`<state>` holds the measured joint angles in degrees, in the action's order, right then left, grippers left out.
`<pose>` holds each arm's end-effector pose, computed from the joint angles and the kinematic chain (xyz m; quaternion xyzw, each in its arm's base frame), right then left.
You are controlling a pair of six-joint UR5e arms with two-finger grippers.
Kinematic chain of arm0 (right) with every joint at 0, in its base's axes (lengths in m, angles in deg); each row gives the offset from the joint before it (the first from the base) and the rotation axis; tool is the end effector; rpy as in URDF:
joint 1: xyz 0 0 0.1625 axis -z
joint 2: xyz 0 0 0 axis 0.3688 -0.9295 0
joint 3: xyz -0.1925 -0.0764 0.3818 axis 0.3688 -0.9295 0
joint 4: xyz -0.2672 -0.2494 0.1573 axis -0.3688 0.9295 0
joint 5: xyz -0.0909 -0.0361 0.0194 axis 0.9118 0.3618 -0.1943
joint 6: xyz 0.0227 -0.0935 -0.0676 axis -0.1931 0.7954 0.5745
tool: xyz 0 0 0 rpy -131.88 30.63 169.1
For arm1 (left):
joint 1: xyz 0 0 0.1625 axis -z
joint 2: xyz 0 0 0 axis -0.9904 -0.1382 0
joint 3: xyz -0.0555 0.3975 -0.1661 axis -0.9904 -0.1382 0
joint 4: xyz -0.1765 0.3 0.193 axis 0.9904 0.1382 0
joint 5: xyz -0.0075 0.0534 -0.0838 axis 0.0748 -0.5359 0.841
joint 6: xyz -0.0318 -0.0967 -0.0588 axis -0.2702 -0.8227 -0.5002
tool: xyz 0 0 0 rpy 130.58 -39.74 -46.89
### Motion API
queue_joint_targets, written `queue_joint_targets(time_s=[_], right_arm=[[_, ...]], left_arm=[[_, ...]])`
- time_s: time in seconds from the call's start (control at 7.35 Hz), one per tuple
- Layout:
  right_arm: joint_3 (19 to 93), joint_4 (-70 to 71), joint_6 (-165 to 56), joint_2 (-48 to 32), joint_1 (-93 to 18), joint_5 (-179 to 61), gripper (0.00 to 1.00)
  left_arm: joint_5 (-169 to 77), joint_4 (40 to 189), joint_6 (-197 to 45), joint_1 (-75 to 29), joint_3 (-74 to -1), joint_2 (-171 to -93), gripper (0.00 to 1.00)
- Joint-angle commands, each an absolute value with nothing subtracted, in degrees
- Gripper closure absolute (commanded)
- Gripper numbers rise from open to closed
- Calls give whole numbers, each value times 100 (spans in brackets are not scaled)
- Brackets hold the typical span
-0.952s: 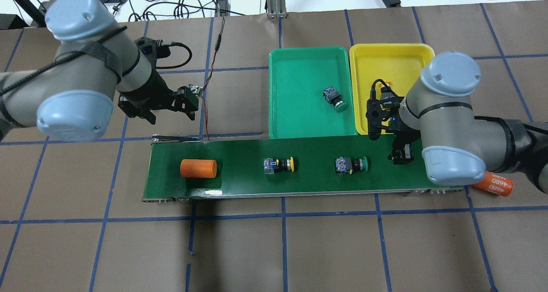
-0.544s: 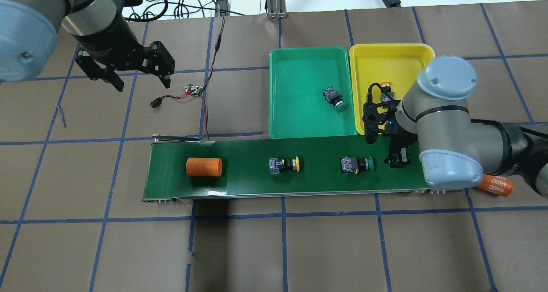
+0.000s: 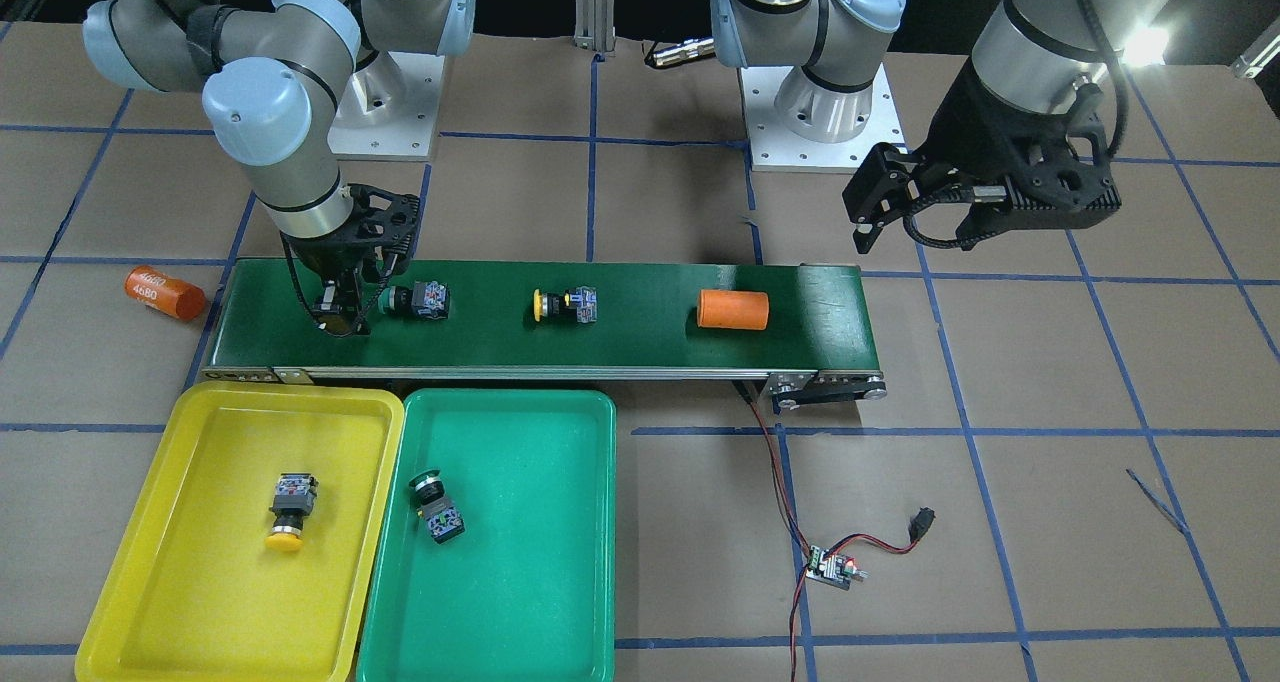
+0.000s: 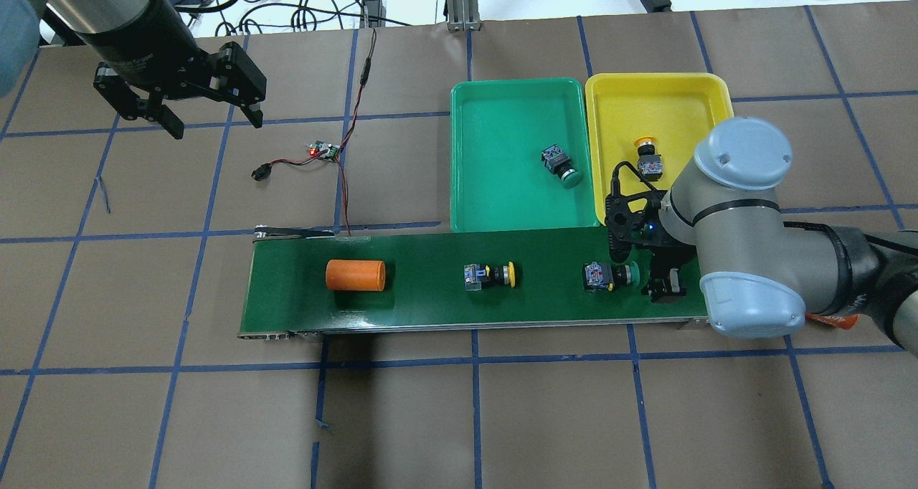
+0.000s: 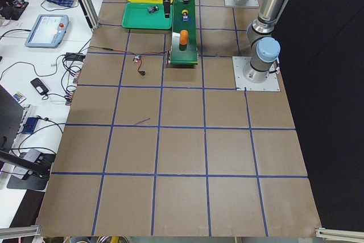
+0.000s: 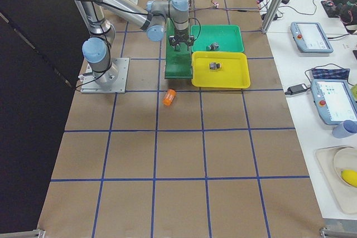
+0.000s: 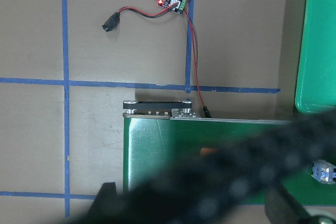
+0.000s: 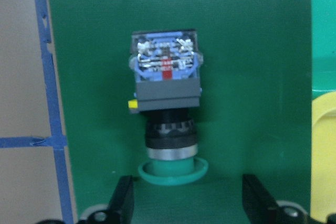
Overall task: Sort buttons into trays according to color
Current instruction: 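Carry the green button with the right gripper over the green tray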
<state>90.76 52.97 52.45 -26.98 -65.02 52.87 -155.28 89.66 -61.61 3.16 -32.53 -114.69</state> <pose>0.1122 -0.4106 0.2440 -0.6876 0.7260 -0.0105 0.0052 -0.0966 -0.5017 0.4915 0.0437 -0.9988 0.0039 0.0199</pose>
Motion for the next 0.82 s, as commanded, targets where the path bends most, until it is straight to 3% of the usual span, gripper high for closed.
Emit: queue_joint_targets(time_s=[0.0, 0.27, 0.54, 0.68], right_arm=[[9159, 5279, 5205, -2725, -6511, 5266, 23], [9177, 5314, 5240, -2725, -6511, 5248, 25], [9168, 5297, 5240, -2699, -6511, 5057, 59], [9168, 5271, 5258, -2707, -6502, 5046, 67]], left_arm=[[-15486, 9006, -6155, 276, -3302, -11433, 0], [-15486, 8997, -6155, 267, -3311, -11416, 0], [-15469, 8936, -6155, 258, -3302, -11442, 0], [-15460, 8936, -6155, 258, -3294, -11424, 0]])
